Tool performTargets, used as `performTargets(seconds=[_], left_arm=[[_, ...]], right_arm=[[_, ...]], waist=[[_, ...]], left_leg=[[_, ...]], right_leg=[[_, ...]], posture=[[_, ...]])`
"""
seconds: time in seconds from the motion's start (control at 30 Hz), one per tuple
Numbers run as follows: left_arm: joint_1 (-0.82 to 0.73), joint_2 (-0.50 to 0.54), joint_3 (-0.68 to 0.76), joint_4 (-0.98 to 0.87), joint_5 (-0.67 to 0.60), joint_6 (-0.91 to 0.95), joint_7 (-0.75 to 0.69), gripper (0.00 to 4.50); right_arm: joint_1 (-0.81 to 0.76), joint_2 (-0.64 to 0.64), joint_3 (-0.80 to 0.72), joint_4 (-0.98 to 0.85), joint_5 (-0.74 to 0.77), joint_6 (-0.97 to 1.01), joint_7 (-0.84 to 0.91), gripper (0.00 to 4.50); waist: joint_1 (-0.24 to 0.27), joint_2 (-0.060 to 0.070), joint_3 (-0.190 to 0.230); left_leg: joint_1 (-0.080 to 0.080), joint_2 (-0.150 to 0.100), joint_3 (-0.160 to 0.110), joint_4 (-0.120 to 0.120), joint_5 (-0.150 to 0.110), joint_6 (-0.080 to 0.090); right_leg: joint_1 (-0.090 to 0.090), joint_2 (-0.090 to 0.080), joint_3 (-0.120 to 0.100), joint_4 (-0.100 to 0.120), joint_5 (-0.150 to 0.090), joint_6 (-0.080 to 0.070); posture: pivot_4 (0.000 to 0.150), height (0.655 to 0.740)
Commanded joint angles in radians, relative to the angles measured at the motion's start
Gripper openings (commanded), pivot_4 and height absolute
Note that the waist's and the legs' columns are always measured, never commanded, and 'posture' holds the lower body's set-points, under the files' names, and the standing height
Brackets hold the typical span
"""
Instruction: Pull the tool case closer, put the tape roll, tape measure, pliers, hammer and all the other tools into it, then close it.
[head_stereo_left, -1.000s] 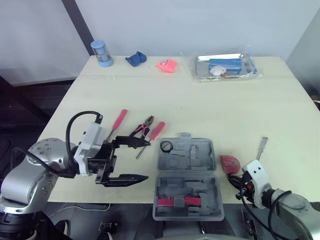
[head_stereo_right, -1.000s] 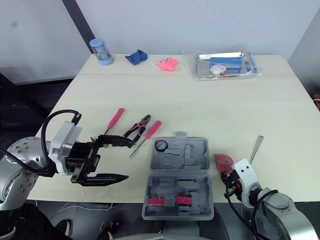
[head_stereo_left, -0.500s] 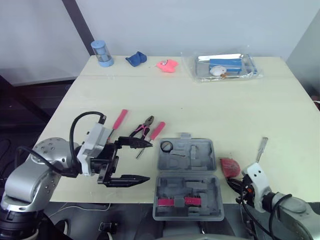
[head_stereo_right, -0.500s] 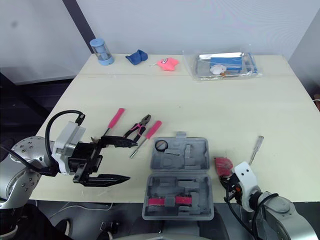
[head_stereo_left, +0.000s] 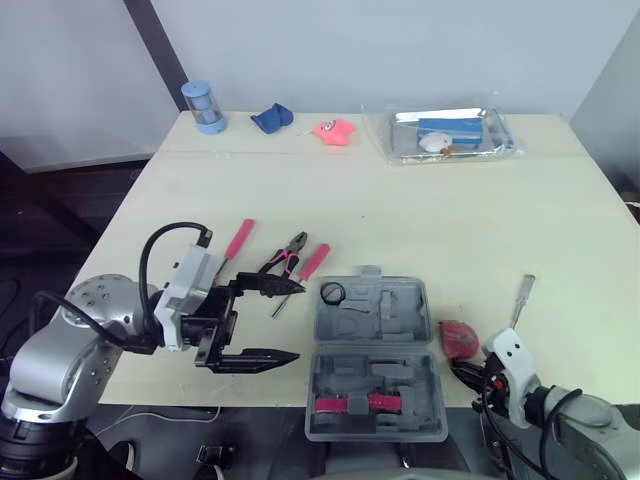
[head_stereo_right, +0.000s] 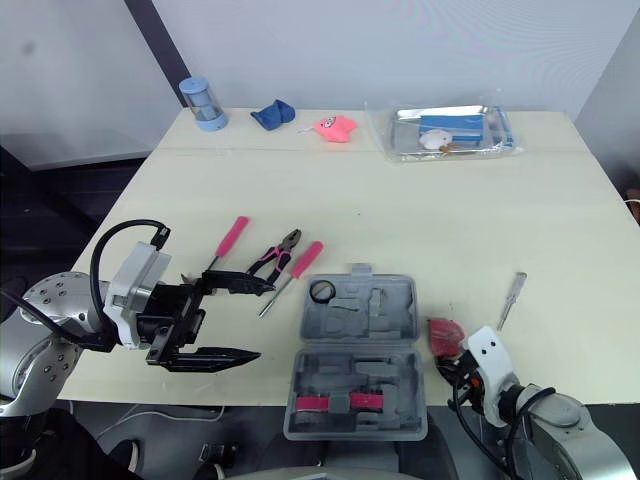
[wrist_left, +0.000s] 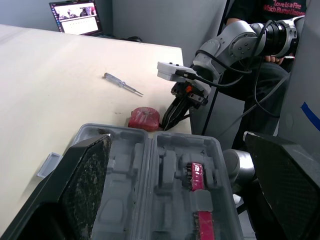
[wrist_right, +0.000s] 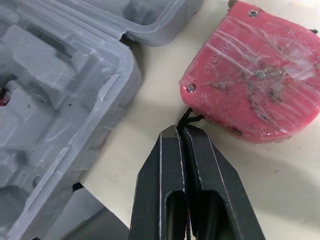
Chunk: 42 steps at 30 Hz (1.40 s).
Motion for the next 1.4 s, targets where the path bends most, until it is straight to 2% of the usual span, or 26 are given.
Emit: performTargets(seconds=[0.03, 0.3, 0.4, 0.5, 0.53, 0.8, 0.9, 1.0, 1.07, 1.17, 1.23, 1.27, 1.4], left_arm=[[0.004, 0.013, 0.008, -0.01, -0.007, -0.007, -0.009, 4.5], [0.001, 0.009, 0.004, -0.005, -0.004, -0.01, -0.013, 4.5], [0.001, 0.007, 0.001, -0.004, -0.001, -0.013, -0.014, 4.5], [0.001, 0.003, -0.001, -0.001, 0.002, -0.016, -0.016, 4.5], [0.001, 0.002, -0.002, 0.0, 0.003, -0.018, -0.017, 4.5], [0.004, -0.002, -0.008, 0.004, 0.006, -0.03, -0.023, 4.5], [0.007, -0.002, -0.009, 0.005, 0.006, -0.034, -0.025, 4.5], [0.013, -0.002, -0.01, 0.006, 0.007, -0.04, -0.026, 4.5], [0.017, -0.004, -0.01, 0.005, 0.007, -0.043, -0.024, 4.5], [0.018, -0.004, -0.011, 0.005, 0.009, -0.048, -0.022, 4.5], [0.023, -0.004, -0.009, 0.007, 0.011, -0.054, -0.024, 4.5], [0.024, -0.004, -0.01, 0.008, 0.013, -0.058, -0.024, 4.5], [0.031, -0.006, -0.01, 0.002, 0.016, -0.064, -0.021, 4.5]], right_arm=[[0.019, -0.007, 0.039, -0.018, 0.018, 0.039, 0.009, 0.09], [0.037, -0.016, 0.072, -0.036, -0.044, 0.019, -0.044, 0.09], [0.043, -0.029, 0.037, -0.045, -0.035, 0.014, -0.037, 0.83], [0.076, -0.092, -0.016, -0.046, -0.021, -0.008, 0.022, 2.23], [0.101, -0.115, -0.048, -0.05, -0.004, -0.017, 0.053, 2.56], [0.227, -0.236, -0.251, -0.019, 0.054, -0.122, 0.235, 2.56], [0.227, -0.27, -0.292, 0.041, 0.007, -0.262, 0.3, 2.56], [0.181, -0.266, -0.286, 0.126, -0.042, -0.489, 0.362, 2.56], [0.115, -0.255, -0.272, 0.178, -0.012, -0.542, 0.41, 2.56], [0.021, -0.269, -0.228, 0.26, -0.005, -0.608, 0.493, 3.36], [-0.039, -0.272, -0.196, 0.316, -0.034, -0.662, 0.52, 4.29], [-0.072, -0.271, -0.179, 0.342, -0.045, -0.68, 0.53, 4.4], [-0.155, -0.266, -0.113, 0.418, -0.089, -0.741, 0.556, 4.4]], waist=[[0.0, 0.0, 0.0], [0.0, -0.001, -0.001], [0.0, -0.002, -0.001], [0.002, -0.002, -0.001], [0.005, -0.002, -0.001], [0.004, -0.002, -0.001], [0.002, -0.002, 0.0], [0.002, -0.003, 0.0], [0.001, -0.003, 0.0], [-0.001, -0.003, 0.0], [0.0, -0.002, 0.001], [0.002, -0.002, 0.001], [0.002, -0.002, 0.001]], left_leg=[[0.0, 0.0, 0.0, 0.0, 0.0, 0.0], [0.0, 0.0, 0.0, 0.0, 0.0, 0.0], [0.0, 0.0, 0.0, 0.0, 0.0, 0.0], [0.0, 0.0, 0.0, 0.001, 0.0, 0.0], [0.0, 0.0, 0.0, 0.001, 0.0, 0.0], [0.0, 0.0, -0.001, 0.003, 0.0, 0.0], [0.0, 0.0, 0.0, 0.003, 0.0, 0.0], [0.0, 0.0, 0.0, 0.003, 0.0, 0.0], [0.0, 0.0, 0.0, 0.003, 0.0, 0.0], [0.0, 0.0, 0.0, 0.004, 0.0, 0.0], [0.0, 0.0, 0.0, 0.004, 0.0, 0.0], [0.0, 0.0, 0.0, 0.004, 0.0, 0.0], [0.0, 0.0, -0.001, 0.004, 0.0, 0.0]], right_leg=[[0.0, 0.0, 0.0, 0.0, 0.0, 0.0], [0.0, 0.0, 0.0, 0.0, 0.0, 0.0], [0.0, 0.0, 0.0, 0.0, 0.0, 0.0], [0.001, 0.0, 0.0, 0.0, 0.0, 0.0], [0.001, 0.0, 0.0, 0.0, 0.0, 0.0], [0.002, 0.0, -0.001, 0.0, 0.0, 0.0], [0.002, 0.0, -0.001, 0.0, 0.0, 0.0], [0.002, 0.0, -0.001, 0.0, 0.0, 0.0], [0.002, 0.0, -0.001, 0.0, 0.0, 0.0], [0.003, 0.0, -0.001, 0.0, 0.0, 0.0], [0.003, 0.0, -0.001, 0.0, 0.0, 0.0], [0.003, 0.0, -0.001, 0.0, 0.0, 0.0], [0.003, 0.0, -0.001, 0.0, 0.0, 0.0]], posture=[[0.15, 0.74], [0.15, 0.74], [0.15, 0.74], [0.15, 0.74], [0.15, 0.74], [0.15, 0.74], [0.15, 0.74], [0.15, 0.74], [0.15, 0.74], [0.15, 0.74], [0.15, 0.74], [0.15, 0.74], [0.15, 0.74]])
